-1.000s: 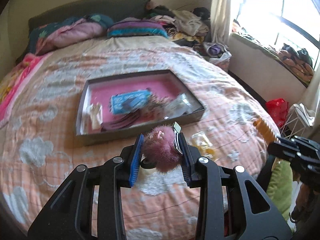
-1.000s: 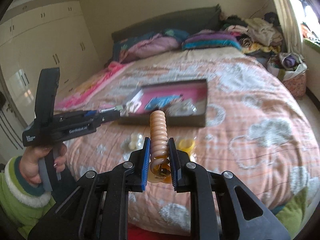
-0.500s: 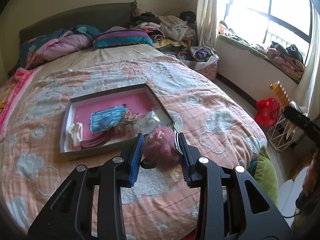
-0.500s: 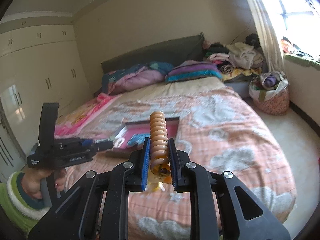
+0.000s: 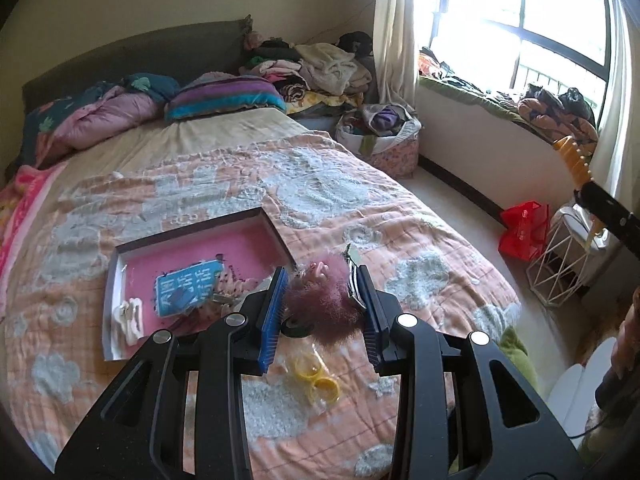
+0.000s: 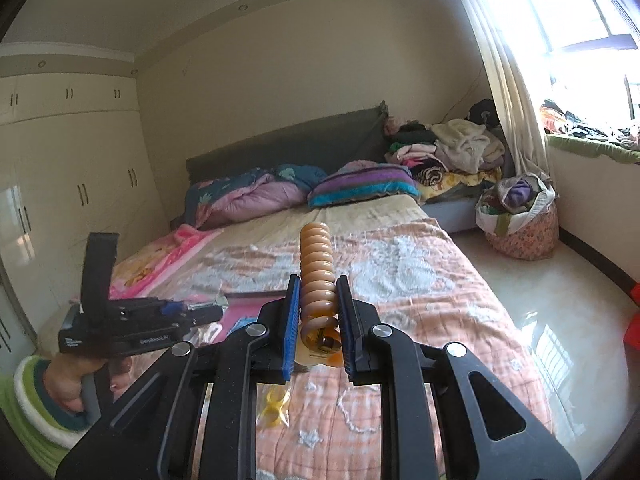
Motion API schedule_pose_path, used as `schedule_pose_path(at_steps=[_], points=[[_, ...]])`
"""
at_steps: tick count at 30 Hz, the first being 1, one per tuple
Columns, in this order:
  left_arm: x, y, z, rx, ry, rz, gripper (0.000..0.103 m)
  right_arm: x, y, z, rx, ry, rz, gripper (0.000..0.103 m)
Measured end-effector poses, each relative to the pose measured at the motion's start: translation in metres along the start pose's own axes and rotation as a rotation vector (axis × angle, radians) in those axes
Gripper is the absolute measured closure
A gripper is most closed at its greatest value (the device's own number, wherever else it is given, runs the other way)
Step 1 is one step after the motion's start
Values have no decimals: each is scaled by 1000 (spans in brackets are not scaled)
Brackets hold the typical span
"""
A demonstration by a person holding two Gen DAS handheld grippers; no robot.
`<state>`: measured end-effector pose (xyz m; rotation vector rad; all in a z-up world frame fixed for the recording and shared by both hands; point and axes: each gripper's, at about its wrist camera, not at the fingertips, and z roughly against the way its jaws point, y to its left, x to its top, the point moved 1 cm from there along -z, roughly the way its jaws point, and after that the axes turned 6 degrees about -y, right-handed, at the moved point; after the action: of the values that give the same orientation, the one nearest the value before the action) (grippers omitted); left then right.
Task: Organize jewelry
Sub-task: 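Carry the pompom clip and spiral hair tie into the grey box and open both tools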
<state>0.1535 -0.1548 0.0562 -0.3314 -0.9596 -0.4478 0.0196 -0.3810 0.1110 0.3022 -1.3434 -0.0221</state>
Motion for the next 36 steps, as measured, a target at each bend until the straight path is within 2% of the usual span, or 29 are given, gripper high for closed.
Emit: schedule_pose_path(at_steps=[8,21,27,36], points=[[25,1,-6,16,-35,-18,77,18,1,-17,13,-21,13,86],[41,39,-35,100,-30,-6,77,34,25,-82,75,21,40,86],[35,64,-49,154,-5,9,77,24,40,-121,99,82,49,86],[12,99,-74,183,73,59,77,-9,57,-180,117,209,54,86]])
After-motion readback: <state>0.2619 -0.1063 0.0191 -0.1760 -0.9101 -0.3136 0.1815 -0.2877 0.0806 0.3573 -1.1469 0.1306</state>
